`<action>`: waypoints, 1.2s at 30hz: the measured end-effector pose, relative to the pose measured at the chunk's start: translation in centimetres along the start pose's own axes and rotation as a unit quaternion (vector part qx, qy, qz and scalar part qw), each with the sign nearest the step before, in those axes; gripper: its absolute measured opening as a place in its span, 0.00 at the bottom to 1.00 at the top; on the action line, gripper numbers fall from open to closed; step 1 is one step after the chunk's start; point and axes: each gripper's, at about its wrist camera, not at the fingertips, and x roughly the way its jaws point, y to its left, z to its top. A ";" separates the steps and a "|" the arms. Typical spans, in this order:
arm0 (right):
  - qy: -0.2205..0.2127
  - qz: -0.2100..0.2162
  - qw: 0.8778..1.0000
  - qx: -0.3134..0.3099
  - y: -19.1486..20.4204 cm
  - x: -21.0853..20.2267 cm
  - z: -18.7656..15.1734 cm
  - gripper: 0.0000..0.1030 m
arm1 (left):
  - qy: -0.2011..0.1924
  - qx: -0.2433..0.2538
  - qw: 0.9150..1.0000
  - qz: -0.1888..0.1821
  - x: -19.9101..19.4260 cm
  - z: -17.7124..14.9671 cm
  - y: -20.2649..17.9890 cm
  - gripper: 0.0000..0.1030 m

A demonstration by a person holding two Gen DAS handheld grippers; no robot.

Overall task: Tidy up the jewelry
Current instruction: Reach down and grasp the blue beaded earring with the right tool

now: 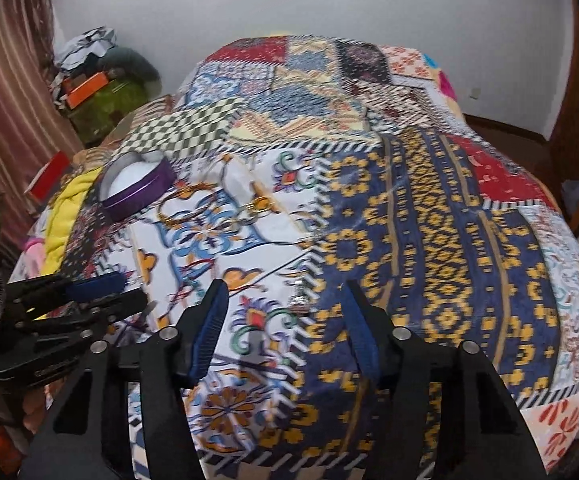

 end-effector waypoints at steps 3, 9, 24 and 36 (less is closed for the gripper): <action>0.006 0.019 1.000 -0.009 0.9 0.4 -0.1 0.48 | 0.006 -0.007 1.000 -0.021 0.1 -0.1 0.3 0.24; 0.018 0.037 0.999 -0.027 2.5 1.2 0.0 0.48 | 0.008 0.010 1.000 -0.022 0.2 -0.4 -0.1 0.24; 0.069 0.086 0.994 -0.024 4.1 4.2 -0.2 0.37 | -0.013 0.012 1.000 -0.013 -0.1 -0.6 1.0 0.00; 0.072 0.061 0.995 -0.029 4.0 5.8 -0.2 0.08 | -0.042 0.003 0.999 -0.013 -1.5 -0.1 1.5 0.00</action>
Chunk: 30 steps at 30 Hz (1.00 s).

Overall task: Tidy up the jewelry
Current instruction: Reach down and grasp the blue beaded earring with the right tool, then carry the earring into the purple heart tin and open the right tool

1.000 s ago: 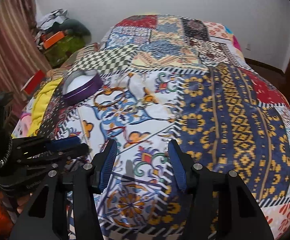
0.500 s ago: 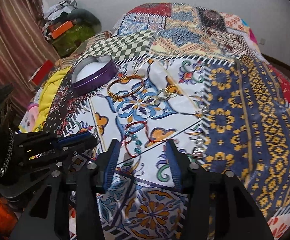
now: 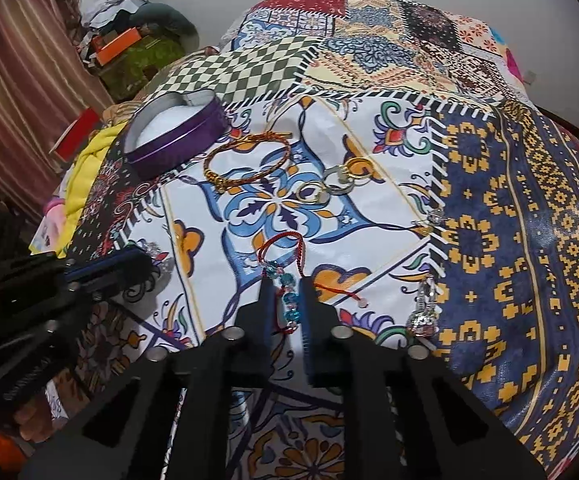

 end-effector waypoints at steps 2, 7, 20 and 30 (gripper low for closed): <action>-0.002 0.001 1.000 0.005 -0.1 -0.1 0.0 0.07 | -0.004 0.000 1.000 0.002 -0.2 0.1 0.0 0.00; -0.016 -0.004 1.000 0.008 0.0 -1.1 0.5 0.07 | -0.018 -0.003 1.000 0.005 -1.3 0.4 0.1 0.00; -0.091 -0.006 0.996 0.004 1.5 -6.8 2.4 0.07 | -0.077 0.004 0.997 0.019 -5.4 2.0 -0.2 0.00; -0.157 -0.005 0.988 -0.002 3.0 -10.7 5.0 0.07 | -0.139 0.005 0.990 0.035 -9.0 3.8 0.6 0.00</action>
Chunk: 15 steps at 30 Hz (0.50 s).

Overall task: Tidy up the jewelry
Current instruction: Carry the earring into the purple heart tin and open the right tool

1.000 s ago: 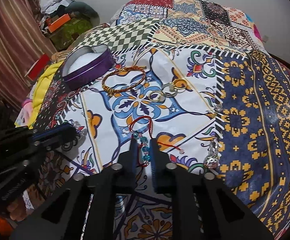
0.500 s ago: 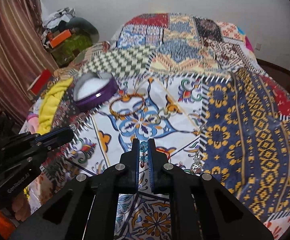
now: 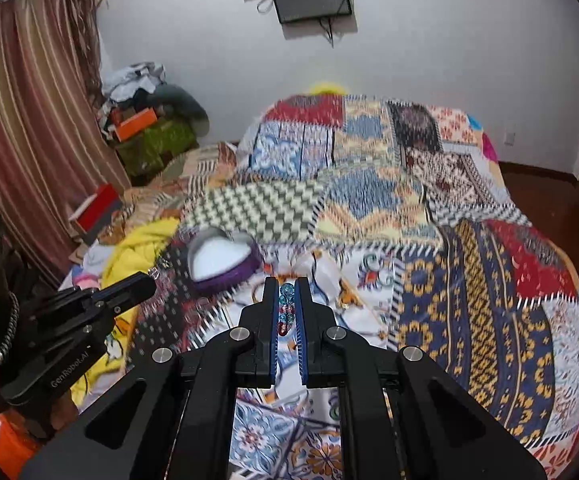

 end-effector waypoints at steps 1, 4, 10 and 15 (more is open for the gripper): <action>-0.006 0.000 1.000 -0.001 0.2 -0.2 0.4 0.07 | -0.004 0.000 1.000 0.001 -0.1 0.2 0.1 0.00; -0.020 0.003 1.000 -0.005 0.7 -0.7 1.1 0.07 | -0.021 -0.002 1.000 0.008 -0.8 0.9 0.7 0.00; -0.038 0.014 0.999 -0.016 2.1 -0.7 2.9 0.07 | -0.042 -0.010 0.999 0.018 -1.0 2.0 2.2 0.00; -0.038 0.030 0.998 -0.026 3.4 0.6 3.9 0.07 | -0.047 -0.014 0.999 0.023 -0.6 2.7 3.5 0.00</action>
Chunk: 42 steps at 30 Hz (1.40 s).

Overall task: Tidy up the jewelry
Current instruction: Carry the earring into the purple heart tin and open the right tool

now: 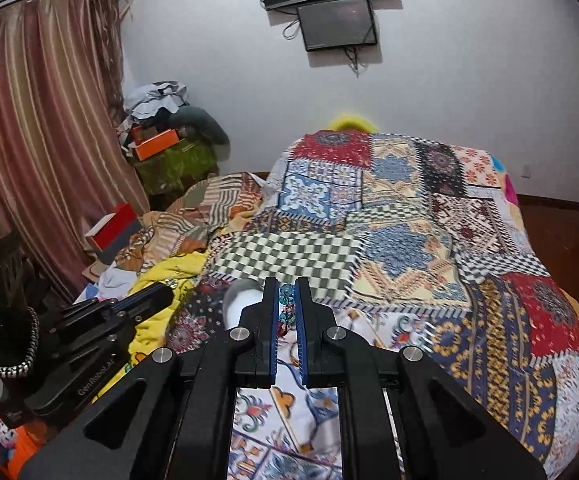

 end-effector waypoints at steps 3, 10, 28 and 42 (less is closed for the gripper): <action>0.005 0.008 1.000 -0.005 0.6 1.2 0.4 0.07 | 0.003 -0.003 1.000 0.002 0.7 0.2 0.7 0.00; 0.025 0.025 0.999 -0.013 1.4 4.4 1.1 0.07 | 0.021 -0.012 1.000 0.002 3.1 0.2 2.2 0.00; 0.110 0.044 0.993 -0.026 1.9 13.3 0.5 0.07 | 0.089 -0.035 0.995 -0.007 9.7 -1.7 4.5 0.00; 0.158 0.049 0.986 -0.024 1.2 16.3 -1.3 0.07 | 0.126 -0.041 0.991 -0.014 12.2 -3.2 4.9 0.00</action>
